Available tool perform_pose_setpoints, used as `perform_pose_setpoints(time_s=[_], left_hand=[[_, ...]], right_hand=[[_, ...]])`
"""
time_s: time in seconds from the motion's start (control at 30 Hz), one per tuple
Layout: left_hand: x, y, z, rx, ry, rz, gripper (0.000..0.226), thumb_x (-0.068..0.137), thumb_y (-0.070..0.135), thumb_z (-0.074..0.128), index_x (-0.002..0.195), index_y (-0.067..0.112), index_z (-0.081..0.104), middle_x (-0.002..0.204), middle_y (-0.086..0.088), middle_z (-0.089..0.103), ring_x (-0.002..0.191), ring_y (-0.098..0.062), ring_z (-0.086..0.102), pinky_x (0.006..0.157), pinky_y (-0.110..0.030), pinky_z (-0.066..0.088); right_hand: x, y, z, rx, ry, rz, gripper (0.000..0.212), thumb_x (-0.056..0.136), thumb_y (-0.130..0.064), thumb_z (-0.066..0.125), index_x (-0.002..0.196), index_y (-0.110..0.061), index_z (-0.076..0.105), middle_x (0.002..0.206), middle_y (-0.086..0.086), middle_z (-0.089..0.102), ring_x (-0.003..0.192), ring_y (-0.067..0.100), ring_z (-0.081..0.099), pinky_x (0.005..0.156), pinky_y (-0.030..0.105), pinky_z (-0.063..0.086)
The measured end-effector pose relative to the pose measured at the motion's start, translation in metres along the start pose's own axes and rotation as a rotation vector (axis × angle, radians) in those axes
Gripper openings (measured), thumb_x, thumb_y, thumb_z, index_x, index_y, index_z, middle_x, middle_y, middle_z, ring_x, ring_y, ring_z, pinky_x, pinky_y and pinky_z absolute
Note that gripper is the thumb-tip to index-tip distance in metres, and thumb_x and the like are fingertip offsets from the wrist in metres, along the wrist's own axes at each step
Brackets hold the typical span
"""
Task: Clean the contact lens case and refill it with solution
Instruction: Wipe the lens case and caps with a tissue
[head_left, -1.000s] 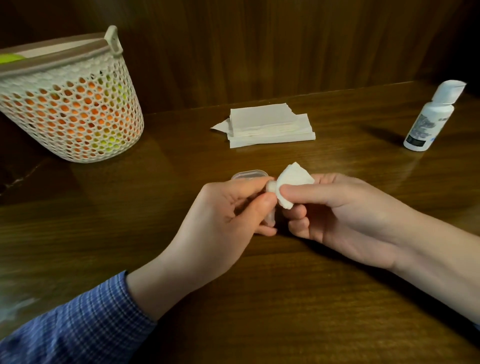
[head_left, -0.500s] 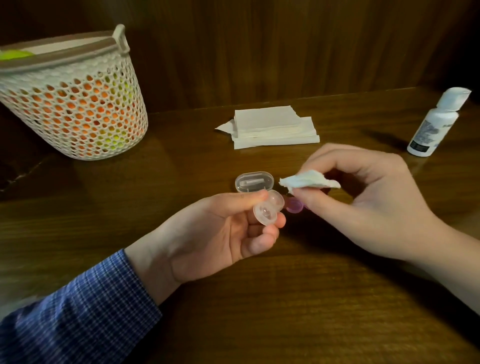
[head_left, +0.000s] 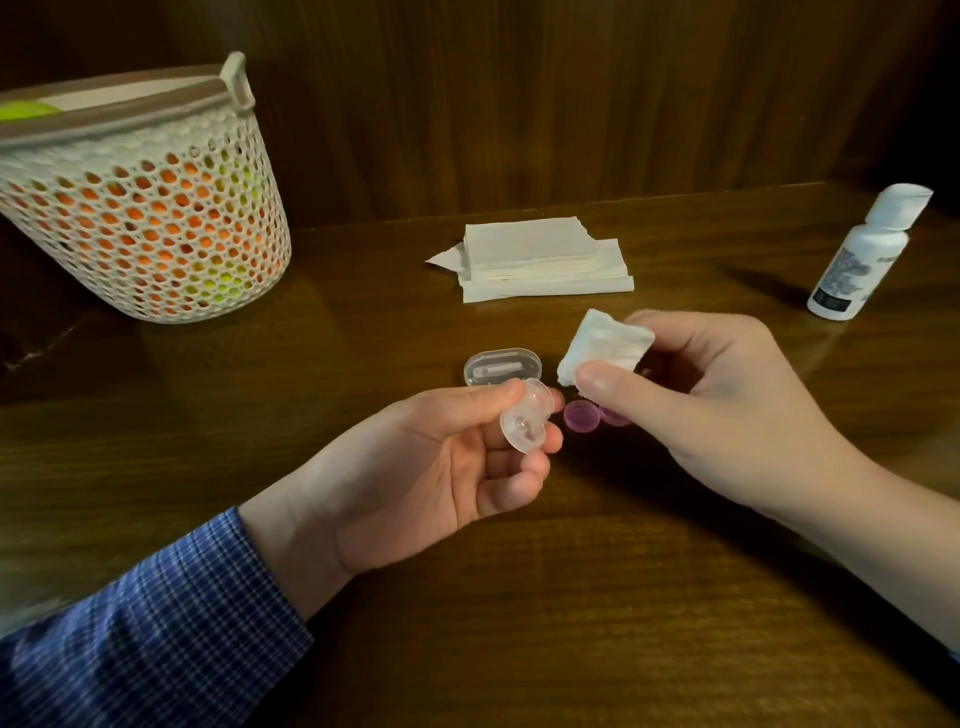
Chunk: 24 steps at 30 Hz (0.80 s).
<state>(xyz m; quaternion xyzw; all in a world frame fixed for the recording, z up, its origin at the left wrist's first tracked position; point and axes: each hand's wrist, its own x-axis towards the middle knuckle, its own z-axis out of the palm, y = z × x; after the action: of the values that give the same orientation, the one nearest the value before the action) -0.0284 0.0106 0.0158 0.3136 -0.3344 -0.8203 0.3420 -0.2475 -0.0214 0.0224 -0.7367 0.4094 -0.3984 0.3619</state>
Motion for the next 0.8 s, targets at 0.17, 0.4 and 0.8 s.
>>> perform_pose_setpoints(time_s=[0.17,0.4,0.8], left_hand=[[-0.0009,-0.0005,0.0007,-0.015,0.005,0.014,0.040,0.097,0.024,0.061,0.131,0.003,0.057,0.092,-0.009,0.067,0.072,-0.013,0.064,0.062,-0.022,0.059],[-0.0002,-0.0014,0.0023,0.025,0.021,0.014,0.037,0.100,0.025,0.058,0.130,0.003,0.057,0.090,-0.008,0.066,0.072,-0.012,0.063,0.062,-0.021,0.058],[-0.0005,-0.0006,0.0004,0.012,0.067,0.021,0.041,0.097,0.026,0.061,0.132,0.003,0.060,0.090,-0.008,0.067,0.070,-0.012,0.063,0.059,-0.021,0.057]], right_hand=[[-0.0020,-0.0035,-0.0007,-0.116,0.071,-0.097,0.008,0.080,-0.026,0.076,0.085,-0.024,0.070,0.083,-0.013,0.071,0.081,0.004,0.069,0.065,0.011,0.050],[0.0025,0.0000,-0.0015,-0.065,-0.162,0.125,0.017,0.078,-0.040,0.073,0.083,-0.023,0.074,0.073,-0.004,0.074,0.065,0.007,0.069,0.062,0.022,0.052],[0.0001,-0.0022,-0.0005,-0.108,-0.047,0.041,0.015,0.081,-0.037,0.069,0.085,-0.023,0.066,0.092,-0.014,0.073,0.082,0.004,0.069,0.065,0.014,0.052]])
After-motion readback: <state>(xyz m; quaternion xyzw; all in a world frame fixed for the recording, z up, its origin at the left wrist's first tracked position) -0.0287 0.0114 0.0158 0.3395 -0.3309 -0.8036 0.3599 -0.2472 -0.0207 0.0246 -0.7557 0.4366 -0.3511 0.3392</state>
